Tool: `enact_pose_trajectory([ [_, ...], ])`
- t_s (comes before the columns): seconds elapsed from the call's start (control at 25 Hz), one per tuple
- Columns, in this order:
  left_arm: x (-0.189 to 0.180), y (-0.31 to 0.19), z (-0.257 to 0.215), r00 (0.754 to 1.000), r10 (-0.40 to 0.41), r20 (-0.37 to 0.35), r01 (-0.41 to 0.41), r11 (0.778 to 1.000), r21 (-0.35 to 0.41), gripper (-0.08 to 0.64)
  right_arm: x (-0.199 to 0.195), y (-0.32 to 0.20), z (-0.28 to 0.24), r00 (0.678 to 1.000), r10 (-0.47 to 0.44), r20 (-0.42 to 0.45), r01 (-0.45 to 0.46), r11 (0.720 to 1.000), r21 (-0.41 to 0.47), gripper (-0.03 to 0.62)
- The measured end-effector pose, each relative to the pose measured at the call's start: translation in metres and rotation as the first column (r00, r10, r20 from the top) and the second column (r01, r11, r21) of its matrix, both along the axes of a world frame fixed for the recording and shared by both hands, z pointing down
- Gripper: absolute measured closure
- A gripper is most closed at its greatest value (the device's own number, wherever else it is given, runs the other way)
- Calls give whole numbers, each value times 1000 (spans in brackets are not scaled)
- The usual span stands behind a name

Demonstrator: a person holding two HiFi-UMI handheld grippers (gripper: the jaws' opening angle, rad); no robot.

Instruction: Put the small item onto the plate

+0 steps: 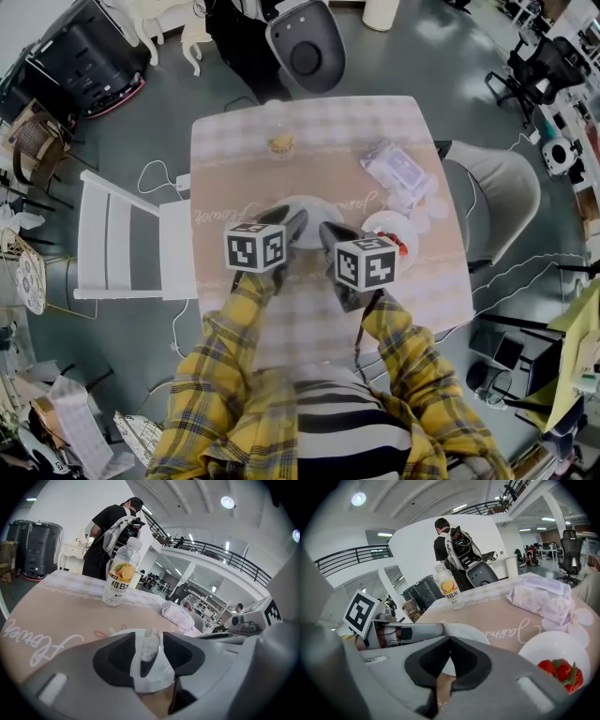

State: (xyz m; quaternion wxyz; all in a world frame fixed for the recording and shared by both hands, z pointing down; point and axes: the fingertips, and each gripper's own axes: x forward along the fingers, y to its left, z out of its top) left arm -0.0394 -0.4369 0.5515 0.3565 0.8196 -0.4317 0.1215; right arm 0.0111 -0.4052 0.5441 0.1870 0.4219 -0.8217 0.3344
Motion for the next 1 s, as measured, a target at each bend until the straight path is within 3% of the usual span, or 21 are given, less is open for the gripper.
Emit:
enact_pose_trajectory([
  [0.2,-12,2,6,999,-40,26,40,999,-2,369,1,4,0,1000,3,-1,-3,1000,3,591],
  [0.44,-21,7,13,991,-55,120,52,998,25,330,1,10,-1,1000,5,-8,-5,1000,6,591],
  [0.68,-18,15,6,994,-77,73,74,996,41,348,5,16,-1,1000,12,-12,-12,1000,9,591],
  [1.0,-16,39,-7,996,-80,24,78,994,76,471,0,29,-8,1000,0,-3,1,1000,25,591],
])
